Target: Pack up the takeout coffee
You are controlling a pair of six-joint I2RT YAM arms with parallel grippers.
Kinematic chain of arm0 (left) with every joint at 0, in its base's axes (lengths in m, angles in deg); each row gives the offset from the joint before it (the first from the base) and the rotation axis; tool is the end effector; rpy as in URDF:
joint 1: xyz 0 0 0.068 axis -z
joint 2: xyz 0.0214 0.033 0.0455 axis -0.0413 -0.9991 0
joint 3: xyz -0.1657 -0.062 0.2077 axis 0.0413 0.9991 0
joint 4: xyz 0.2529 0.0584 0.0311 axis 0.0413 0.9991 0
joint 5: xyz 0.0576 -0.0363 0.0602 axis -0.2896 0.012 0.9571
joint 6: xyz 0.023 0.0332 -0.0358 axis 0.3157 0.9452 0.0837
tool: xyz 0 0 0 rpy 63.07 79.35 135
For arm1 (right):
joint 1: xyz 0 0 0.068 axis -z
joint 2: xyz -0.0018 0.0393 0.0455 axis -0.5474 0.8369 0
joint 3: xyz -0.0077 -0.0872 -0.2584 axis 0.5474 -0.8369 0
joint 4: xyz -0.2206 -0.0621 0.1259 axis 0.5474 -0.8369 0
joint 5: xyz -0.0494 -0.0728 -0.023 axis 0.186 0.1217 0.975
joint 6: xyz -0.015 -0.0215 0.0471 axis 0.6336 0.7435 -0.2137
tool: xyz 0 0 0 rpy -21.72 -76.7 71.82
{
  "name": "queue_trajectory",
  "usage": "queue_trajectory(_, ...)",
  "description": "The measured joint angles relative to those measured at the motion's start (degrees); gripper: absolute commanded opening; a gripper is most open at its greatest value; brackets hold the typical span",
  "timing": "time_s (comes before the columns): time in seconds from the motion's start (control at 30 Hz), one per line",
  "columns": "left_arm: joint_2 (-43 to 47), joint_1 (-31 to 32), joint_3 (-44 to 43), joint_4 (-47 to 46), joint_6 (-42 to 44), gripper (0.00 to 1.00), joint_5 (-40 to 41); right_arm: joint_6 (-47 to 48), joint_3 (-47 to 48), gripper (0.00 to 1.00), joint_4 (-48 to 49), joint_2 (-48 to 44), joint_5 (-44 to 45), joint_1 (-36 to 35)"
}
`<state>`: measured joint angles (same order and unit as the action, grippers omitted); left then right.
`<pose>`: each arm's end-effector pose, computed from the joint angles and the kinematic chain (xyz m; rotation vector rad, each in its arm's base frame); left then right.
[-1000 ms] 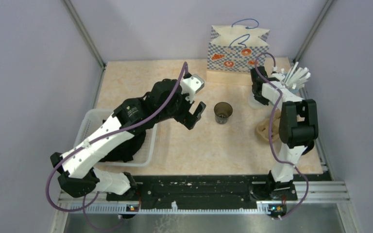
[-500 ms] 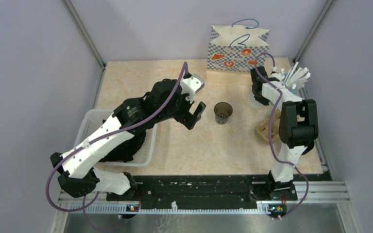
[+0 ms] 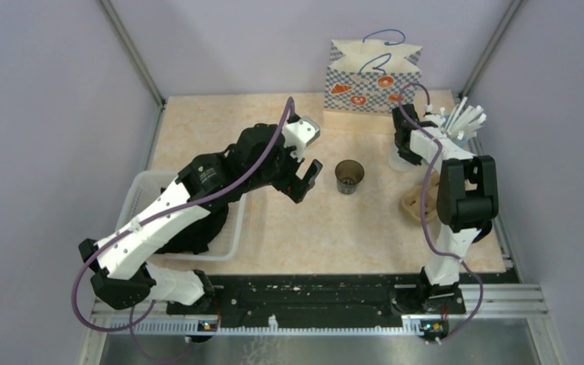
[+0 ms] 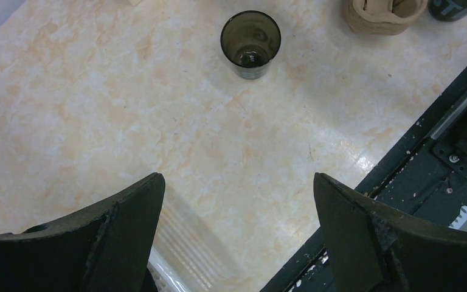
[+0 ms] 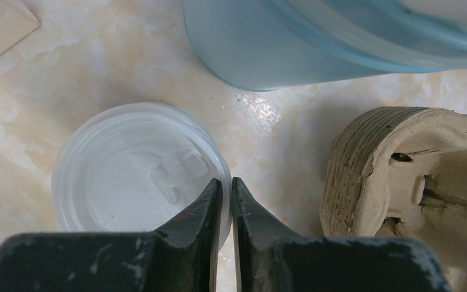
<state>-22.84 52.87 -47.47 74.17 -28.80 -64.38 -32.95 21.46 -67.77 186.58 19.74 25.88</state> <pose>0.1509 -0.2079 0.4418 0.8682 1.9831 -0.4303 0.3888 0.0289 0.2046 0.8878 2.3033 -0.5036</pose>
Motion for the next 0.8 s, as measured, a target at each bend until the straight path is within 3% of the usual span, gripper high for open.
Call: queue_trajectory(0.8,-0.1,0.0,0.0,0.0,0.2,0.98,0.0,2.5,3.0,0.03,-2.3,-2.0,0.2,0.0)
